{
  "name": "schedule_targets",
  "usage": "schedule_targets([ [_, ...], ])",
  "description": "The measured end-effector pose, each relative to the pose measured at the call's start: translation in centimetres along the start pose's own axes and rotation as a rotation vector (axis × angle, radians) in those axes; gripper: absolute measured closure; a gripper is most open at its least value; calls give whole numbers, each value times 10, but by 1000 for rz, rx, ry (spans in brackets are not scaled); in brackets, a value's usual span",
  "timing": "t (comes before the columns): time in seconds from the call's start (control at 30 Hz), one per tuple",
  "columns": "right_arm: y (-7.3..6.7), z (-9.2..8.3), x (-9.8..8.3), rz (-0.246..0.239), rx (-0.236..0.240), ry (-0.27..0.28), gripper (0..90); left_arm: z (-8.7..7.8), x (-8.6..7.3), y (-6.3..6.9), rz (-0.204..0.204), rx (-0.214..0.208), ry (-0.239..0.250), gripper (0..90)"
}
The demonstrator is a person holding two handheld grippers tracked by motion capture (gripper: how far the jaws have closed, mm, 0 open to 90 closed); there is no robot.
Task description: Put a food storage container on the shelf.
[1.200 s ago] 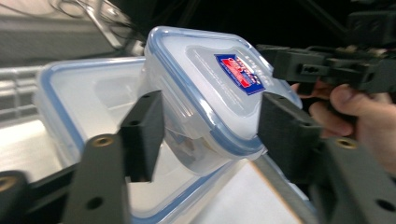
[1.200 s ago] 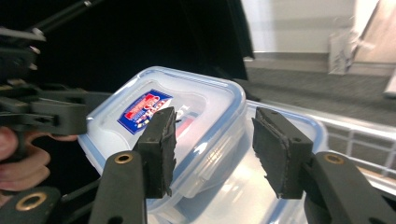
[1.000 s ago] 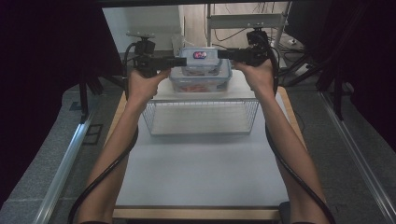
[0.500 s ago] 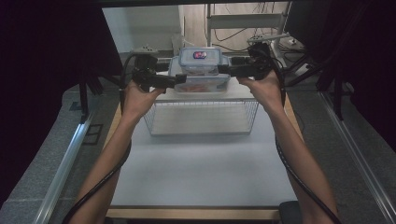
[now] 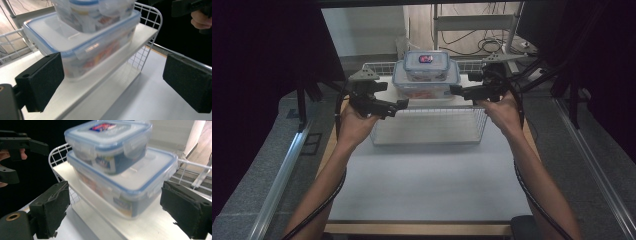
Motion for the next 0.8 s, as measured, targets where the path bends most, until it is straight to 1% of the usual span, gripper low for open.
schedule_targets([
  [0.07, -2, -2, -5, -7, -3, -5, 73, -2, -6, 3, 15, 1, -4, 34],
  [0.13, -3, -3, -9, -18, -7, -7, 71, -3, -13, 6, 14, -5, -4, 33],
  [0.23, -8, -5, -16, -20, -2, -9, 65, -5, -22, 10, 12, -16, -4, 29],
  [0.33, -12, -6, -24, -30, -2, -12, 61, -6, -32, 14, 18, -14, -7, 25],
  [0.47, -19, -5, -35, -34, 5, -24, 50, -7, -46, 20, 41, -5, -16, 20],
  [0.53, -22, -4, -41, -41, -8, -34, 37, -7, -52, 22, 51, 1, -17, 17],
  [0.57, -22, -3, -44, -45, -23, -38, 25, -8, -56, 23, 52, 1, -19, 17],
  [0.63, -24, -3, -50, -53, -45, -37, 19, -8, -62, 26, 47, -4, -17, 15],
  [0.73, -28, 0, -60, -48, -31, -50, 19, -8, -72, 30, 35, -11, -14, 15],
  [0.8, -31, 1, -67, -48, -21, -56, 17, -7, -78, 31, 40, -9, -21, 14],
])
Point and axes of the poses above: each handheld gripper's, and its own axes: z roughly forward along the jaws, x roughly out of its top, y roughly to its right, the point moved 8 cm from there along z, roughly forward along the jaws, and after that the axes turned 14 degrees about x, right-handed, at the moved point
